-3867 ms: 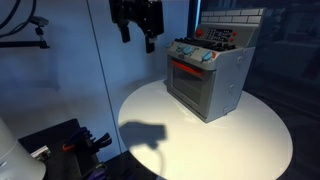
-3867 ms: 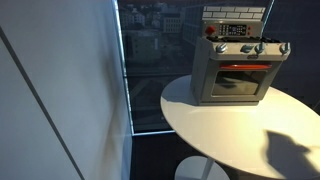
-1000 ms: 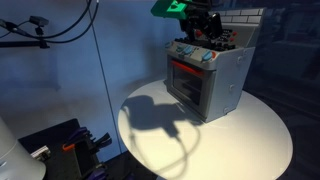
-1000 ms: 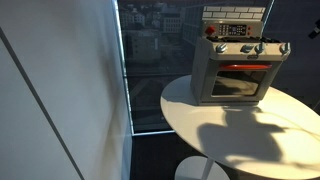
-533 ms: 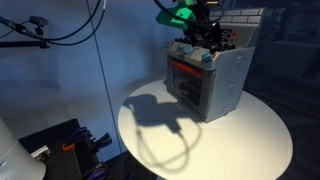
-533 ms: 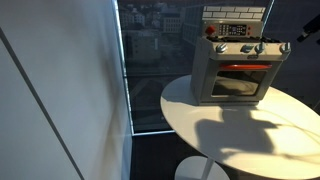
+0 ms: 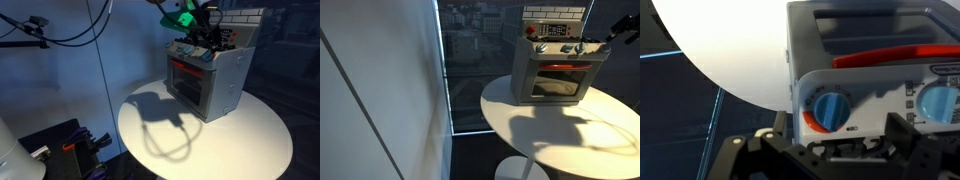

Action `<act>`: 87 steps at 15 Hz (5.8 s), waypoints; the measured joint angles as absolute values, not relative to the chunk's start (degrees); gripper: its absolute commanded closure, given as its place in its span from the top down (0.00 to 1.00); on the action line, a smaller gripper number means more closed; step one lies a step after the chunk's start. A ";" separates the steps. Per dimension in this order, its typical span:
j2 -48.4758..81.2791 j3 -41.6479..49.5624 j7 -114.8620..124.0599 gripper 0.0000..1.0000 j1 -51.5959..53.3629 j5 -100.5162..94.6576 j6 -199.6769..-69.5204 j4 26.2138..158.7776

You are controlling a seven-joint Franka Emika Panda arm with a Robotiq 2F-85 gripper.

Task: Turn the far right switch on the oven to the right

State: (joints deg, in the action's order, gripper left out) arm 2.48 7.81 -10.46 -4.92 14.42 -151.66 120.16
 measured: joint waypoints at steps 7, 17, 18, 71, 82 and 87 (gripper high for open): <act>5.27 7.15 -8.44 0.49 -4.95 14.42 -151.67 117.73; 5.85 6.98 -7.75 0.48 -4.98 14.42 -151.67 116.99; 5.85 6.98 -7.65 0.47 -4.98 14.42 -151.67 116.98; 4.89 6.80 -13.08 0.05 -8.54 65.05 -151.16 120.28; -0.83 6.82 -14.02 0.99 -8.46 62.64 -148.78 120.39; -3.88 7.75 -13.32 1.00 -8.48 53.98 -143.13 120.91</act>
State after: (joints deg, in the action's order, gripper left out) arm -3.88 7.75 -13.32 -8.48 53.98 -143.13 120.91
